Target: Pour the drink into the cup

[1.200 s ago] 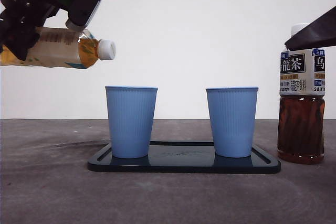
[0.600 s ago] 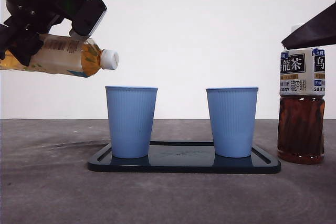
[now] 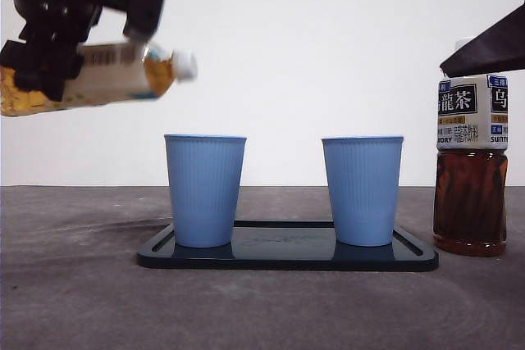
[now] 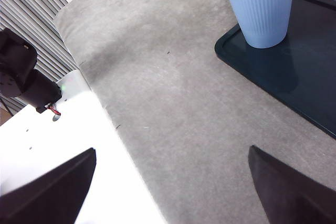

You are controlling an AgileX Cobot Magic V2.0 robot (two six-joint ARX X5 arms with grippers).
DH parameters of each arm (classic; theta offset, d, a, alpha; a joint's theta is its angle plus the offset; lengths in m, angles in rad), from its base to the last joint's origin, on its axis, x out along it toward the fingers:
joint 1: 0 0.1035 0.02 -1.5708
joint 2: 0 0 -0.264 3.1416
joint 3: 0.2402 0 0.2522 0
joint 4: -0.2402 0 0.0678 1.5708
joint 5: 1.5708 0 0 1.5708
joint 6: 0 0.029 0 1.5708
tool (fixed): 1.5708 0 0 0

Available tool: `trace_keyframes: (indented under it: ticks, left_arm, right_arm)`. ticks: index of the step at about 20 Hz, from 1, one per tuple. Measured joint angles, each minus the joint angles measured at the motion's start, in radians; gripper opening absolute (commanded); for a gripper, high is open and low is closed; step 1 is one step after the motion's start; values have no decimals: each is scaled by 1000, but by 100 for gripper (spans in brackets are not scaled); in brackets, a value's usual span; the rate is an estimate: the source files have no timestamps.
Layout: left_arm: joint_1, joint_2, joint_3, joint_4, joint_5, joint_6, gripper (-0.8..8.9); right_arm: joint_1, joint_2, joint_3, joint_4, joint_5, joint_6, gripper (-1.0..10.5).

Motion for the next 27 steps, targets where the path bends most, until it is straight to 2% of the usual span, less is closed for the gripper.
trace_keyframes:
  ticks: [3, 7, 9, 12, 16, 20, 24, 27]
  left_arm:
    - [14, -132, 0, -73, 175, -231, 154]
    - [90, -264, 0, -156, 500, -612, 157]
    - [131, -292, 0, -116, 620, -756, 158]
    - [178, -315, -29, 26, 692, -897, 158]
    - [193, -332, -224, 252, 695, -1022, 158]
    - [193, -323, -430, 505, 698, -1101, 158]
    - [200, -293, -544, 736, 698, -1125, 158]
    - [211, -219, -584, 777, 698, -1125, 158]
  right_arm:
    - [0, 0, 0, 0, 0, 0, 451]
    - [0, 0, 0, 0, 0, 0, 451]
    - [0, 0, 0, 0, 0, 0, 451]
    - [0, 0, 0, 0, 2, 0, 451]
    - [0, 0, 0, 0, 4, 0, 451]
    - [0, 0, 0, 0, 4, 0, 451]
    - [0, 0, 0, 0, 5, 1, 451]
    - [0, 0, 0, 0, 5, 2, 451]
